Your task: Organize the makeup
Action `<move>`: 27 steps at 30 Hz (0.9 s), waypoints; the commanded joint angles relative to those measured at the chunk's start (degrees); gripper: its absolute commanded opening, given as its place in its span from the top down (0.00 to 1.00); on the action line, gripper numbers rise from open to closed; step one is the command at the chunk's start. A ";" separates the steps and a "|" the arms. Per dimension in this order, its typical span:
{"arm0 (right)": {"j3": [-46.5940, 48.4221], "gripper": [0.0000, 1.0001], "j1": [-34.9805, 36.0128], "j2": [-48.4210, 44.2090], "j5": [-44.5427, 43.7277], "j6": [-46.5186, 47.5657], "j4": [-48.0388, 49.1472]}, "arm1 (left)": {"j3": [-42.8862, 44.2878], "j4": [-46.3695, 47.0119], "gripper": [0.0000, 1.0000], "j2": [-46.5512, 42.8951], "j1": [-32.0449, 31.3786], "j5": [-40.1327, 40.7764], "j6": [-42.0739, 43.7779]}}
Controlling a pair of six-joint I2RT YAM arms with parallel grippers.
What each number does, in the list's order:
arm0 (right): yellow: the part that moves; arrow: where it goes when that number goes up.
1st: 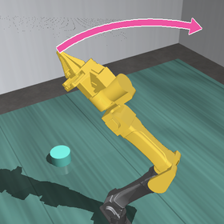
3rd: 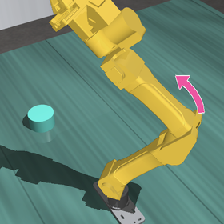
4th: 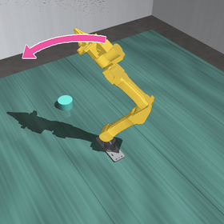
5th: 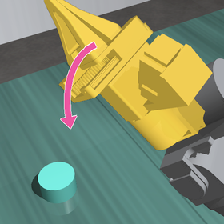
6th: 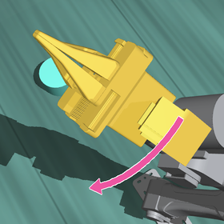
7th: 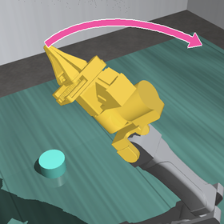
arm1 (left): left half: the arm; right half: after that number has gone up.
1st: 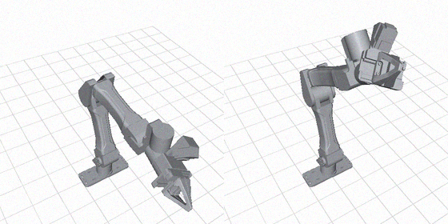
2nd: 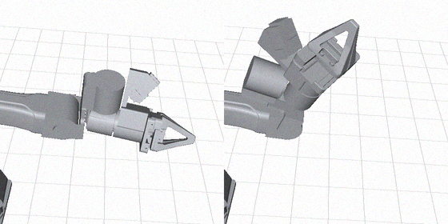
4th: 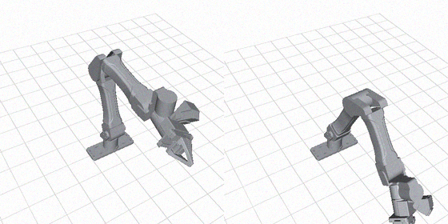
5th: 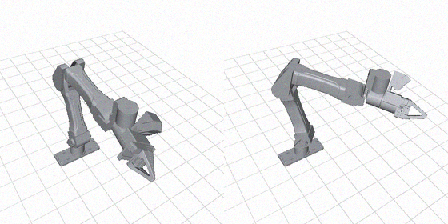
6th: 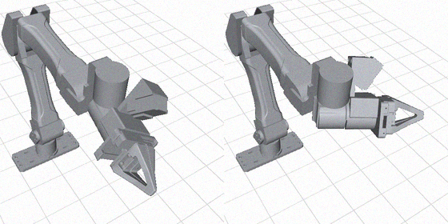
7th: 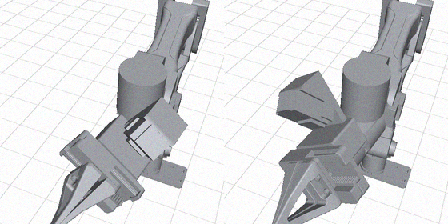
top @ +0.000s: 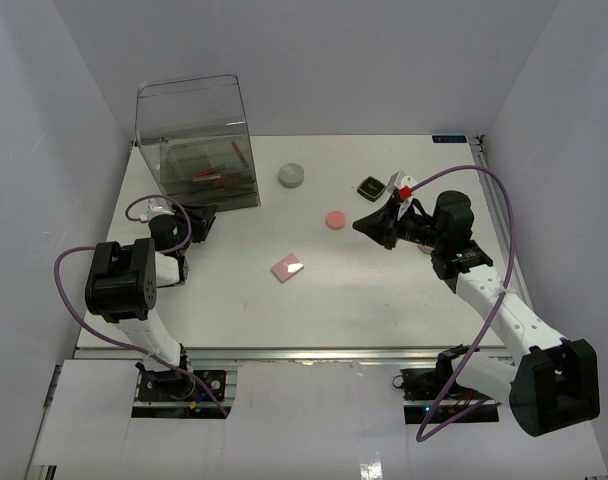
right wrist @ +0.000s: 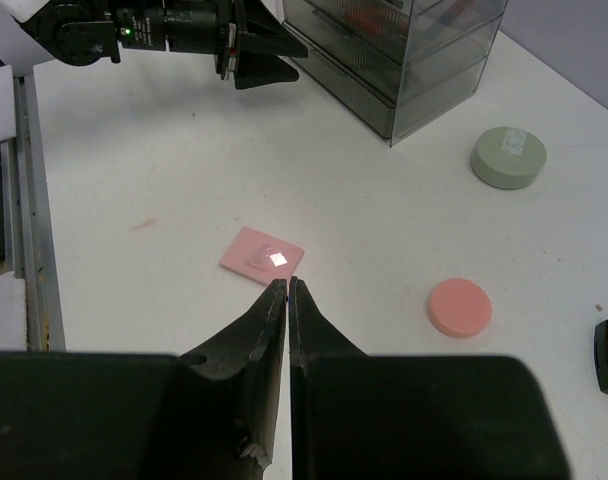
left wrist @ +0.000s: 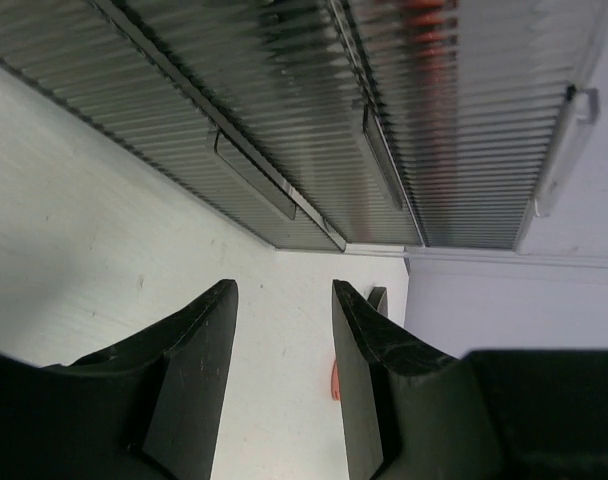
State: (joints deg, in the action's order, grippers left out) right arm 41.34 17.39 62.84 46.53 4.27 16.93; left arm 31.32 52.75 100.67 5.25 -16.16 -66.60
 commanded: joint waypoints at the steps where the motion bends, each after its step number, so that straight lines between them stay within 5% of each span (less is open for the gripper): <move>1: -0.54 0.90 -0.60 0.57 0.60 0.76 2.65 | 4.10 5.76 0.47 2.96 0.55 -2.19 -0.09; 27: -0.30 0.91 -1.39 1.58 0.93 0.91 2.41 | 9.44 4.62 0.57 12.50 1.94 -1.57 -1.69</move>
State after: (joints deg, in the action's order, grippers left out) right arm 41.34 16.39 64.29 46.68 4.80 16.91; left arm 38.89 56.03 112.35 6.59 -17.50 -68.60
